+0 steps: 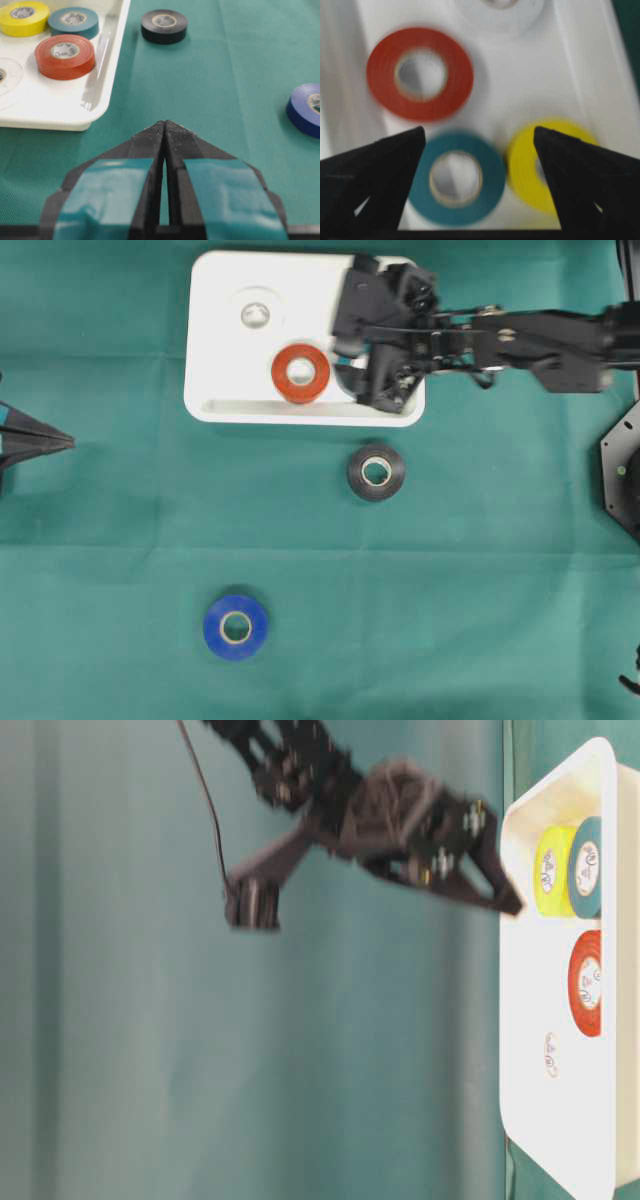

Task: Put the tape into the white case with the right arm.
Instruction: 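Retract the right gripper to the right side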

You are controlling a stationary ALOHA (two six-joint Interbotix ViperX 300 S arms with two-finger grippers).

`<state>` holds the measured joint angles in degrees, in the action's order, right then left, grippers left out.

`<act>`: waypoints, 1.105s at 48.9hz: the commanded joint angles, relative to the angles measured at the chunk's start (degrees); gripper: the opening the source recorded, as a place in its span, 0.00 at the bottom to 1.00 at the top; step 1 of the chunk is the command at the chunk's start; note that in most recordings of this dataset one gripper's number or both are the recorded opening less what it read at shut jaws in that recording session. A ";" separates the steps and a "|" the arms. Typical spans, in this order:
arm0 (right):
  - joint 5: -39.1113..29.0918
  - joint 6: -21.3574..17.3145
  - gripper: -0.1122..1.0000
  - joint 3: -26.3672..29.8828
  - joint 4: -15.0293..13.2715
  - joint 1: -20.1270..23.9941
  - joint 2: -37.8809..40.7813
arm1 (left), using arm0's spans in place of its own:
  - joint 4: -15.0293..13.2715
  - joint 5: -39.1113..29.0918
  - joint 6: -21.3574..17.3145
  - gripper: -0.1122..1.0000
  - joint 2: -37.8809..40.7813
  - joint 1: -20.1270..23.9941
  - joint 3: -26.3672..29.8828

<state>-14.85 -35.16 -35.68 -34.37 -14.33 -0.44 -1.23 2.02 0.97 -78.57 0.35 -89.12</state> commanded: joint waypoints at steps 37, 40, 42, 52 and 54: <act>10.99 -0.09 0.75 -28.12 -0.18 -1.41 -29.27 | -0.09 0.09 -0.09 0.10 0.44 1.49 0.62; 12.30 -0.09 0.75 -31.03 -0.18 -1.41 -32.34 | -0.09 0.09 -0.09 0.10 0.44 1.49 0.62; 13.45 -0.09 0.75 -32.61 -0.18 -1.41 -34.10 | -0.09 0.09 -0.09 0.10 0.44 1.49 0.62; 18.81 -0.09 0.75 -38.85 -0.18 -1.41 -40.61 | -0.09 0.09 -0.09 0.10 0.44 1.49 0.62; 18.81 -0.09 0.75 -39.46 -0.18 -1.41 -41.84 | -0.09 0.09 -0.09 0.10 0.44 1.49 0.70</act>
<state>2.90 -35.16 -74.71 -34.45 -15.56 -40.43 -1.23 1.85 0.97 -78.49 1.67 -89.12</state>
